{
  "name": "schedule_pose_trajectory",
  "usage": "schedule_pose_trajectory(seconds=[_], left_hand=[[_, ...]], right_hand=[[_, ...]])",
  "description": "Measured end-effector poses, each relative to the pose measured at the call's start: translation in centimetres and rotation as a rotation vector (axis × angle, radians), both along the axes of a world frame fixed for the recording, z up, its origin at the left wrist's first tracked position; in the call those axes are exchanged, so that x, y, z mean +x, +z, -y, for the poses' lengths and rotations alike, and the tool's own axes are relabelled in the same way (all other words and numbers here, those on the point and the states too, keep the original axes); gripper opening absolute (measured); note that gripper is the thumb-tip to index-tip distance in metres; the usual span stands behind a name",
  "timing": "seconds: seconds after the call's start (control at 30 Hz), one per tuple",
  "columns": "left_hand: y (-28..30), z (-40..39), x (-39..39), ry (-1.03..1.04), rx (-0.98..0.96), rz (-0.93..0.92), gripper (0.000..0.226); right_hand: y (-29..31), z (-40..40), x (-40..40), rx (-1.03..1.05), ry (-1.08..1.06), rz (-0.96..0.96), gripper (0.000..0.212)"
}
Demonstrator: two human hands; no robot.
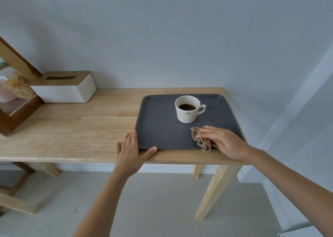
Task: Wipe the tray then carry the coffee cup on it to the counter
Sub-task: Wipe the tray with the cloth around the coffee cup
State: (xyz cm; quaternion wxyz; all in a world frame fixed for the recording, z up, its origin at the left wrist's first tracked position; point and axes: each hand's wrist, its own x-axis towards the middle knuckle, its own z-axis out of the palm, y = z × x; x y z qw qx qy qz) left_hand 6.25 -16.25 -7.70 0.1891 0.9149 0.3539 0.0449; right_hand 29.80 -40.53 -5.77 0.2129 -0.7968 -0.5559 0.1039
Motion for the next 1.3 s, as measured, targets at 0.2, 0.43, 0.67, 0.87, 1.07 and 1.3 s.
schedule_pose_trajectory(seconds=[0.2,0.43,0.67,0.87,1.07,1.3], left_hand=[[-0.2,0.5,0.1,0.024,0.020,0.026,0.107],[-0.1,0.3,0.2,0.023,0.027,0.014,0.108],[-0.1,0.2,0.1,0.032,0.002,0.035,0.110],[-0.4,0.0,0.1,0.033,-0.003,0.052,0.106],[-0.6,0.0,0.2,0.042,0.009,0.060,0.105],[-0.9,0.1,0.3,0.046,0.056,0.063,0.107]], right_hand=[[0.4,-2.8,-2.8,-0.025,-0.020,0.077,0.045],[0.6,-11.3,-7.0,-0.123,-0.007,0.066,0.052],[-0.1,-19.7,-7.1,-0.116,-0.171,0.167,0.059],[-0.4,-26.3,-3.4,-0.126,-0.328,0.178,0.058],[-1.1,-28.2,-2.2,-0.120,-0.450,0.202,0.054],[-1.3,-23.7,-5.1,-0.080,-0.339,0.208,0.054]])
